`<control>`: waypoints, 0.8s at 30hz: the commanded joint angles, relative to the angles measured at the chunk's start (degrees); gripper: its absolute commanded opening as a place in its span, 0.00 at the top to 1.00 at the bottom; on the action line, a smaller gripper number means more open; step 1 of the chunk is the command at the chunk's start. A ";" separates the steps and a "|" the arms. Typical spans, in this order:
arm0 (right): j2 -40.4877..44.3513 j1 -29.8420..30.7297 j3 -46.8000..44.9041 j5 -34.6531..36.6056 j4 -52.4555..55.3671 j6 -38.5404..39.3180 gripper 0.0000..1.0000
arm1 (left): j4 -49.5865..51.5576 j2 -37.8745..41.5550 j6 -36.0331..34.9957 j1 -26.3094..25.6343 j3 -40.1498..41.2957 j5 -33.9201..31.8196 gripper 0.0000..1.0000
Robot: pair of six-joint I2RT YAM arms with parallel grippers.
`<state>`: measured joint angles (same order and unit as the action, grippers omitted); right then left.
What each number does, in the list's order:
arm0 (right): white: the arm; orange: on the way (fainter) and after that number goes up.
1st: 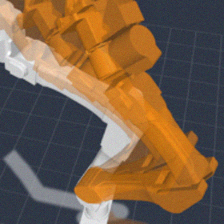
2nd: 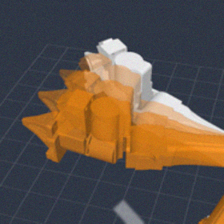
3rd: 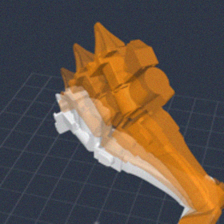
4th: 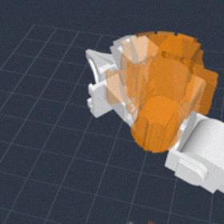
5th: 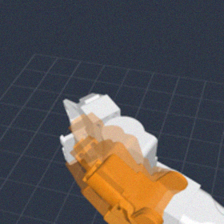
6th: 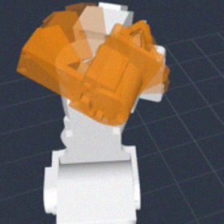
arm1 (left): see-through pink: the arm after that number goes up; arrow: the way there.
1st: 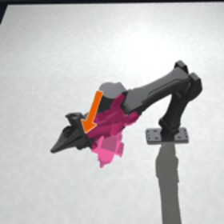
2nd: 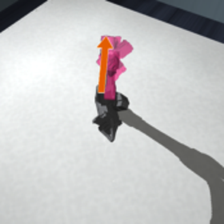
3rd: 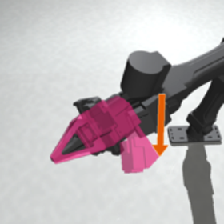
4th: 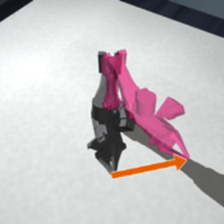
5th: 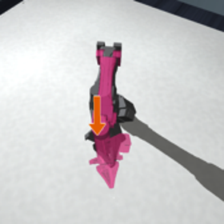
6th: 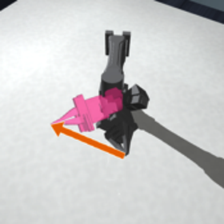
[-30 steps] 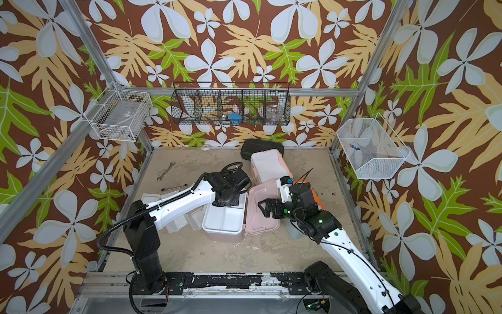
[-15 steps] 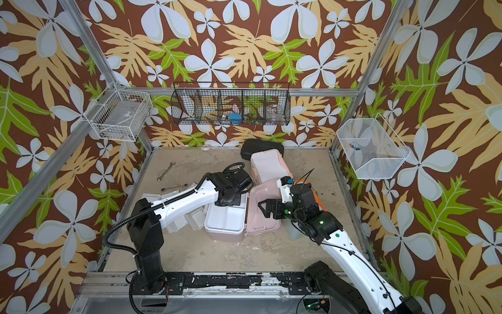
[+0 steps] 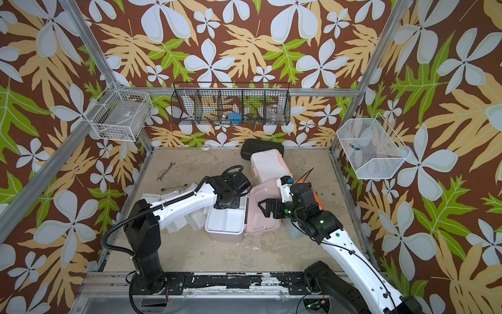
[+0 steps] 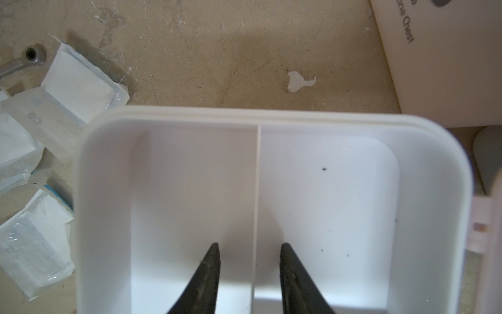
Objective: Open first aid kits and take out gauze
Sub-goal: Place the compartment layer in the first aid kit.
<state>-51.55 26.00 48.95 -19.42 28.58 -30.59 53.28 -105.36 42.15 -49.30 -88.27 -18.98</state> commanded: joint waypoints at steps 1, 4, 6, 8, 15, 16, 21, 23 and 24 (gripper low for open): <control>-0.04 0.02 1.28 -0.86 -0.12 0.51 0.05 | -2.12 0.64 -0.14 -0.18 1.72 5.33 0.62; -0.38 0.08 2.82 -1.24 0.49 0.49 0.04 | -4.78 1.36 0.38 -0.14 3.15 8.74 0.62; -0.63 0.02 3.75 -1.50 0.76 0.49 0.04 | -6.90 1.88 1.05 -0.18 3.78 11.12 0.62; -0.89 0.03 4.58 -1.80 0.92 0.39 0.04 | -9.61 2.59 2.02 -0.17 4.94 13.83 0.62; -1.44 0.03 7.17 -4.26 1.11 -0.59 0.04 | -22.15 5.76 7.29 -0.18 10.47 22.88 0.62; -1.45 0.02 7.59 -4.63 1.10 -0.70 0.04 | -24.82 6.47 8.48 -0.18 11.71 24.98 0.62; -2.15 0.02 9.29 -6.72 0.97 -1.21 0.04 | -31.57 8.68 11.55 -0.18 14.76 28.96 0.62; -2.48 0.06 9.63 -8.46 0.40 -1.36 0.03 | -31.49 10.23 11.42 -0.11 14.99 28.17 0.62; -2.69 0.09 9.83 -9.50 -0.02 -1.40 0.03 | -31.04 11.20 11.16 0.05 15.06 27.32 0.61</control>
<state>-53.89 26.00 58.17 -25.39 30.20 -31.46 25.06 -95.92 51.81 -49.30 -73.25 6.33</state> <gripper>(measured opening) 0.968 0.388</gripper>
